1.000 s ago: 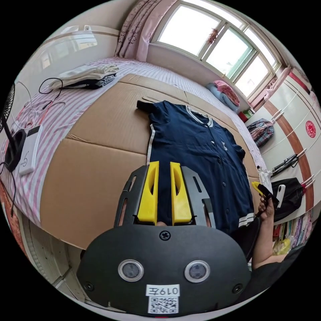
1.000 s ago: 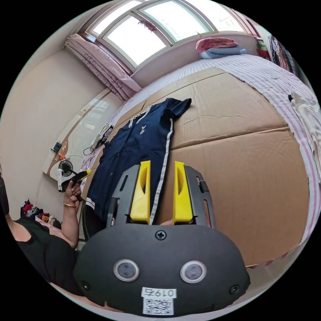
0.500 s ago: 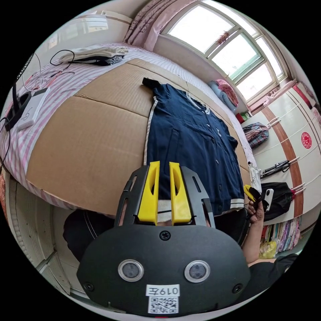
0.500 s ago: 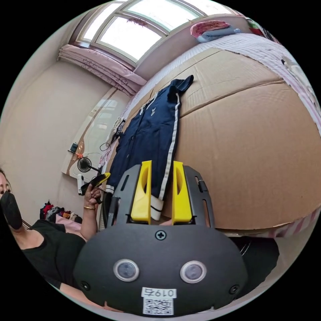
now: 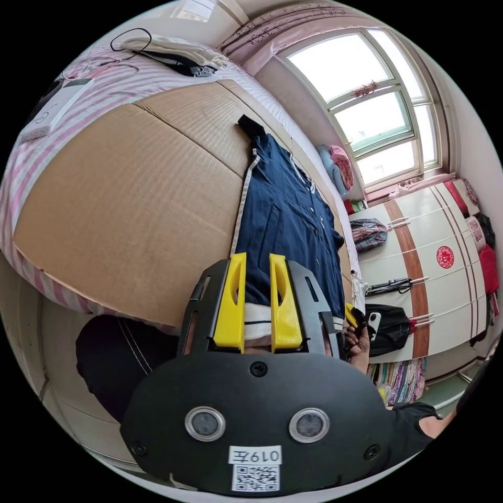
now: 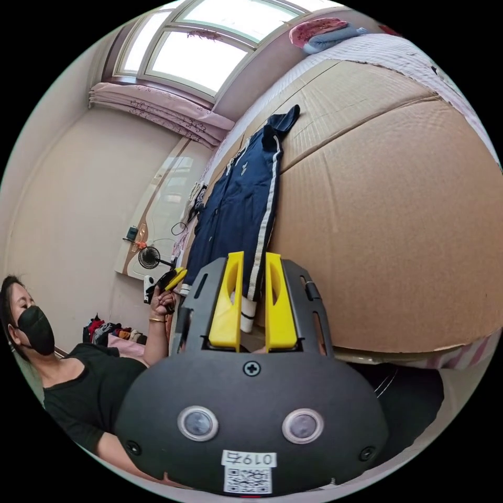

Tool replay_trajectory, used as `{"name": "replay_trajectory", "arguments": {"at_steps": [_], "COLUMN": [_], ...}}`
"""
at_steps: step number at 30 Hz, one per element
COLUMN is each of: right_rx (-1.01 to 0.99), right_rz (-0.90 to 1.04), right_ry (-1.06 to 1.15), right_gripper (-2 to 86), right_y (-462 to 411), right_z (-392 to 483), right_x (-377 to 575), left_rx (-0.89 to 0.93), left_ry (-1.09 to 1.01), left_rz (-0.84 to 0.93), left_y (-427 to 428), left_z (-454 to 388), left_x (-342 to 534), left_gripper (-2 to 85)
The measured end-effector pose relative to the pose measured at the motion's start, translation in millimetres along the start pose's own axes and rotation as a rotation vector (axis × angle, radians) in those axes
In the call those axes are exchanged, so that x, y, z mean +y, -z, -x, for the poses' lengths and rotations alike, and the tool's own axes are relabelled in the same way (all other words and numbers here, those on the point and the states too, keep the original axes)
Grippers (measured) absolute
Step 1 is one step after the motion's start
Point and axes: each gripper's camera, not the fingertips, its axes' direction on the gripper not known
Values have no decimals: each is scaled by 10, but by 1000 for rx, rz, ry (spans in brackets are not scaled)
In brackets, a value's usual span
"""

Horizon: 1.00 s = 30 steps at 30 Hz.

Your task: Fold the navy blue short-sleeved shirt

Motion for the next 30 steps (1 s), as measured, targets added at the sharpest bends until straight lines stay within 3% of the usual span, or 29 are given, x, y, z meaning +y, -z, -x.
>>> {"name": "replay_trajectory", "arguments": {"at_steps": [4, 8, 20, 30], "right_rx": [-19, -46, -215, -273], "right_rz": [50, 81, 138, 113], "right_ry": [16, 15, -17, -48], "right_gripper": [72, 64, 58, 33], "right_y": [296, 570, 1146, 1413], "right_z": [-64, -178, -511, -607], "right_x": [-45, -141, -394, -461], "left_rx": [-17, -70, 124, 271], "left_ry": [0, -18, 18, 48], "left_rz": [-65, 20, 55, 116], "left_y": [187, 206, 222, 285], "left_z": [88, 209, 729, 1043], "left_x": [59, 96, 275, 225], "left_gripper": [66, 68, 40, 72]}}
